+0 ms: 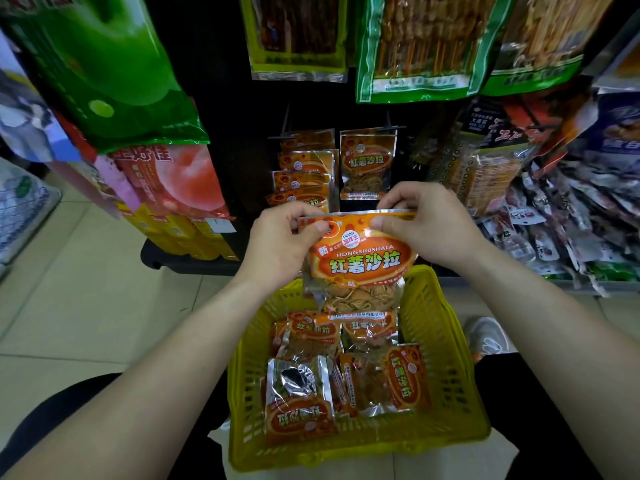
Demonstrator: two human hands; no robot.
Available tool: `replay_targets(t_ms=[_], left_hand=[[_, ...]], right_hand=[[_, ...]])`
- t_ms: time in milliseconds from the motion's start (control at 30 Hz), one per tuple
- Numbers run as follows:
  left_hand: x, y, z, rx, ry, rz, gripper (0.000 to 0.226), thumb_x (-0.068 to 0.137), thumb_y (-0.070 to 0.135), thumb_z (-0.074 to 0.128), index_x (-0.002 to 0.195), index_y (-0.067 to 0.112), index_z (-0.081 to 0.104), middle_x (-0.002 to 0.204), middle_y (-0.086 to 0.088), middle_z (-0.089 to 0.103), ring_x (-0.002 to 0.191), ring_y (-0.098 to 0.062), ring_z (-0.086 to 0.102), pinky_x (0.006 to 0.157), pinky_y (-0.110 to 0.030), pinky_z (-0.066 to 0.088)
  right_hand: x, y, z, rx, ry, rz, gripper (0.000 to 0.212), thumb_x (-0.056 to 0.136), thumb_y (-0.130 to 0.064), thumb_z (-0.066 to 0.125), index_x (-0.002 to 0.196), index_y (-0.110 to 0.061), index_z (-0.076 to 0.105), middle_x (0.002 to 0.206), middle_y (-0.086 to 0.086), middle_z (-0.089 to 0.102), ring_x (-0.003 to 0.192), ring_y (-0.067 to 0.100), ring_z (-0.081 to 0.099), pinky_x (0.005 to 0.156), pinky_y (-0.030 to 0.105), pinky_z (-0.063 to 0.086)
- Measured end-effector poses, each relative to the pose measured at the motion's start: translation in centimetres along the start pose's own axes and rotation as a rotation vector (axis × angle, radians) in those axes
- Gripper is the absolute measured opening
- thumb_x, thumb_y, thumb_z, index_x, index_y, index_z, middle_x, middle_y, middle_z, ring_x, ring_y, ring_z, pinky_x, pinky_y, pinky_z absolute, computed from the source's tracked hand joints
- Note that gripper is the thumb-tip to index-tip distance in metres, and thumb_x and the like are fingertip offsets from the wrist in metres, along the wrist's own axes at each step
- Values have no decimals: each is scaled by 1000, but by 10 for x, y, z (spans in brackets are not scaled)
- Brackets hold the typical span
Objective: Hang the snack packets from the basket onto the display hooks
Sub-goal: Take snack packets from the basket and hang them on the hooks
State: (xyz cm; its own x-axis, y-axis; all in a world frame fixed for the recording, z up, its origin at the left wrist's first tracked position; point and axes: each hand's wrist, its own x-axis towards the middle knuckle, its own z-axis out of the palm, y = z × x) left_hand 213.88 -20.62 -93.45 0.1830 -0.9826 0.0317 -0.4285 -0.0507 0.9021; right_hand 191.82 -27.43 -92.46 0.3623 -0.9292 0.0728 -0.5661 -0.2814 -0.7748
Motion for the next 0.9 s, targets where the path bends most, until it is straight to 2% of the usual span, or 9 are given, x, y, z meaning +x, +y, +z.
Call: replay_targets(t_ms=[100, 300, 433, 567, 633, 700, 767, 833, 900], left_hand=[[0, 0, 2, 5, -11, -26, 9, 95, 24, 66, 99, 31, 68, 97, 12, 70, 92, -7, 69, 66, -21, 58], [2, 0, 4, 6, -35, -42, 12, 97, 22, 63, 107, 28, 67, 101, 8, 70, 94, -7, 69, 70, -24, 60], [2, 0, 4, -12, -51, -40, 13, 97, 22, 63, 103, 33, 66, 98, 15, 69, 91, -5, 69, 66, -19, 58], [1, -1, 5, -23, -55, -32, 15, 97, 22, 63, 97, 37, 65, 96, 14, 70, 89, -3, 70, 63, -16, 56], [0, -2, 6, -1, -61, -17, 18, 97, 22, 63, 94, 40, 65, 97, 14, 71, 91, -4, 70, 65, -18, 58], [-1, -3, 7, 35, -64, -11, 17, 97, 22, 63, 96, 39, 65, 99, 11, 71, 93, -7, 70, 72, -26, 61], [-3, -4, 9, 54, -68, 1, 18, 97, 21, 63, 96, 38, 66, 101, 12, 71, 96, -8, 69, 77, -33, 61], [-4, -4, 11, 54, -73, 19, 21, 97, 21, 63, 94, 42, 65, 101, 14, 70, 97, -8, 68, 80, -37, 61], [-5, -3, 14, 47, -85, 41, 24, 97, 21, 63, 91, 44, 65, 100, 15, 70, 97, -7, 68, 81, -39, 61]], right_hand=[[1, 3, -1, -2, -5, 16, 14, 81, -38, 79, 86, -30, 68, 87, -12, 68, 79, 4, 67, 61, 24, 51], [3, 5, -3, -24, -12, 34, 15, 81, -40, 78, 87, -30, 69, 87, -11, 69, 78, 5, 68, 63, 29, 56], [2, 5, -3, -42, -28, 25, 14, 82, -39, 77, 88, -28, 70, 89, -10, 69, 79, 7, 68, 65, 31, 58], [2, 4, -5, -126, -54, -11, 13, 84, -42, 74, 83, -30, 68, 87, -10, 69, 80, 8, 66, 65, 32, 54], [2, 4, -6, -293, -80, -83, 17, 85, -48, 70, 82, -32, 65, 87, -10, 66, 86, 13, 60, 70, 34, 49], [1, 3, -7, -476, -96, -173, 19, 85, -54, 66, 81, -35, 64, 94, -11, 59, 94, 16, 48, 81, 37, 41], [-1, 1, -6, -553, -135, -220, 19, 85, -56, 63, 84, -37, 63, 101, -15, 53, 101, 14, 42, 87, 38, 31], [-3, -2, -1, -543, -198, -231, 17, 87, -55, 60, 91, -39, 60, 97, -17, 59, 98, 12, 54, 86, 38, 33], [-7, -5, 8, -517, -214, -247, 17, 89, -52, 59, 98, -39, 60, 87, -16, 67, 88, 13, 63, 78, 35, 39]])
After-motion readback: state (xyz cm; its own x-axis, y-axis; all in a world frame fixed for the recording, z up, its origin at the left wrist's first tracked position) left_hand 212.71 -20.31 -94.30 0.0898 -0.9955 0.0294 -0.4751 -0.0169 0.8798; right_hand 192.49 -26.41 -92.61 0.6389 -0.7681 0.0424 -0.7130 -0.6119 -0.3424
